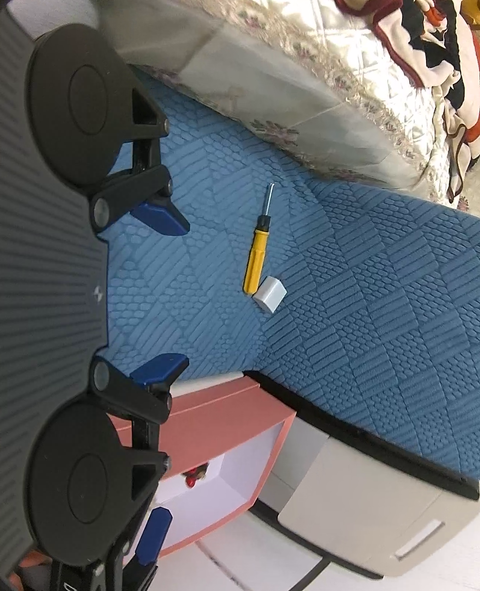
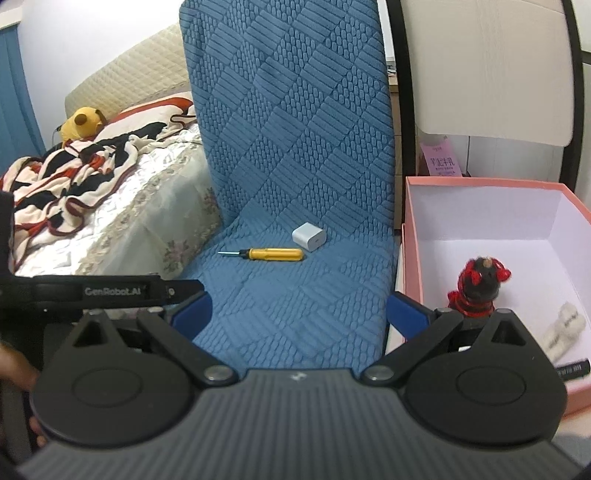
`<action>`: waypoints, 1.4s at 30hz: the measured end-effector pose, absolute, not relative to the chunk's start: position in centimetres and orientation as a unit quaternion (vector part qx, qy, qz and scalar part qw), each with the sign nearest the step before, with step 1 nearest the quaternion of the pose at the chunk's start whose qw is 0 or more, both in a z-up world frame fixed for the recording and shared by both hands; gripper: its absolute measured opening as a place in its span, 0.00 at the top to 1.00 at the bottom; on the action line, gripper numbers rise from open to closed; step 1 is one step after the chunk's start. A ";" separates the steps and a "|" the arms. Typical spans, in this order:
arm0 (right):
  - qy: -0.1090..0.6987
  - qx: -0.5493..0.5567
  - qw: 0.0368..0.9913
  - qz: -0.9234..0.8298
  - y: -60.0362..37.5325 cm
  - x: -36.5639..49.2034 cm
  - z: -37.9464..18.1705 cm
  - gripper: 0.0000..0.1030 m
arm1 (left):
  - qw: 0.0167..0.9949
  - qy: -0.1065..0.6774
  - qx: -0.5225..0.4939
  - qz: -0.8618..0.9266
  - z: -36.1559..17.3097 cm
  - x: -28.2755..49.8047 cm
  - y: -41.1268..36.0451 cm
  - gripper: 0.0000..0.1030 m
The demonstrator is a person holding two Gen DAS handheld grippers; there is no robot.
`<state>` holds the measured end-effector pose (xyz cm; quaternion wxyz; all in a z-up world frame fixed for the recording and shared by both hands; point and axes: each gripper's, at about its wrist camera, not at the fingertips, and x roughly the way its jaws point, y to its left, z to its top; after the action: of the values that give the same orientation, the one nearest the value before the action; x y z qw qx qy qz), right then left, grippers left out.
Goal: Organize rigid objects
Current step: 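Withdraw both open tools from the box back toward the seat cushion, then grasp the yellow screwdriver with the left tool while the right tool grasps the second white charger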
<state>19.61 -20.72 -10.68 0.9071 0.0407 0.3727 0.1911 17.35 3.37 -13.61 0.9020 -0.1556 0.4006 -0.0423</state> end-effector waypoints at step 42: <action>0.497 0.011 0.826 0.268 -11.8 47.2 -26.2 0.29 | 0.855 0.474 0.133 -0.162 -26.1 38.9 4.3 0.27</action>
<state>47.24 -11.85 -26.20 0.8255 0.0106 0.4967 0.2677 38.87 4.29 -26.13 0.8554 0.1328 0.4739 -0.1618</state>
